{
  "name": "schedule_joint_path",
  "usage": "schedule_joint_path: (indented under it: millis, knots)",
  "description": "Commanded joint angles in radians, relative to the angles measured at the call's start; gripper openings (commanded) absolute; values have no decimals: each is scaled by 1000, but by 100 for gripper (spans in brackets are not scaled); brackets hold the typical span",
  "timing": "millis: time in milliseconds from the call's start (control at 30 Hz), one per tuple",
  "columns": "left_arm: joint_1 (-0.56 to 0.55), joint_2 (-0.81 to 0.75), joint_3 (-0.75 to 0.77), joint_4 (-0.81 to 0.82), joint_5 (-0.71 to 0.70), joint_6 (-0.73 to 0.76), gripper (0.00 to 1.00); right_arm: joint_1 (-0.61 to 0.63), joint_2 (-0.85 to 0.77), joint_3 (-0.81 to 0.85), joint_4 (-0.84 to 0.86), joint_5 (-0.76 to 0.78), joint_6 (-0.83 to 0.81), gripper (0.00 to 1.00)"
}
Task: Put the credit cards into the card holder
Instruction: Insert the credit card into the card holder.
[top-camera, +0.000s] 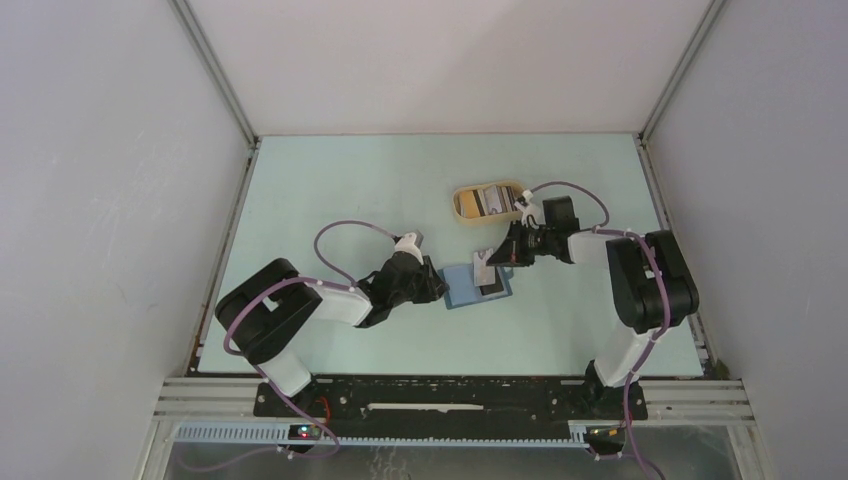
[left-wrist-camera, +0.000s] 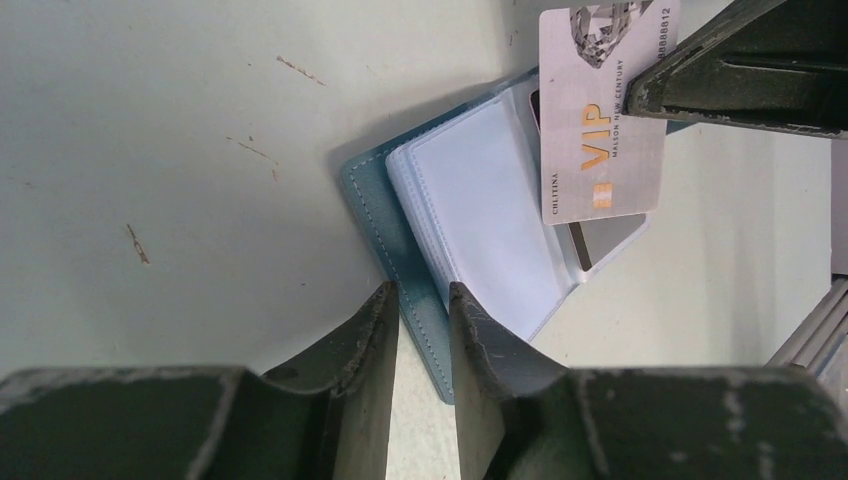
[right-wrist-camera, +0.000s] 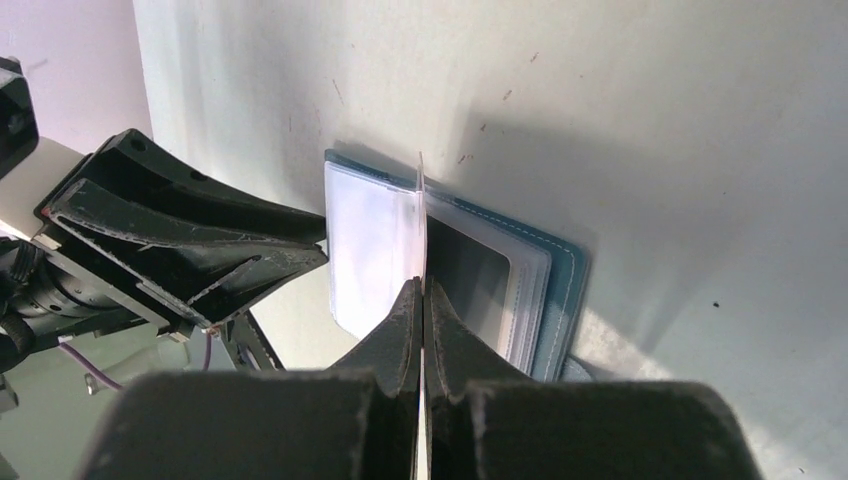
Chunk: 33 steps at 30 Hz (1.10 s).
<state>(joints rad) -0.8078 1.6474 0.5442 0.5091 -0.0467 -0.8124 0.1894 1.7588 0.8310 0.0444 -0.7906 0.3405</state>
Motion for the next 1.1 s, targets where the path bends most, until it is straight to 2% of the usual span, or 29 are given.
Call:
schedule_joint_path:
  millis: [0,600,1067]
  knots:
    - [-14,8,-32,-63,14,5,31,-4,36,-3,21,4,16,0]
    - [-14,13,-35,-50,22,12,29,25,66,-3,-4,4,20,0]
    - [-14,16,-33,-49,21,13,28,30,74,11,-94,-10,-29,0]
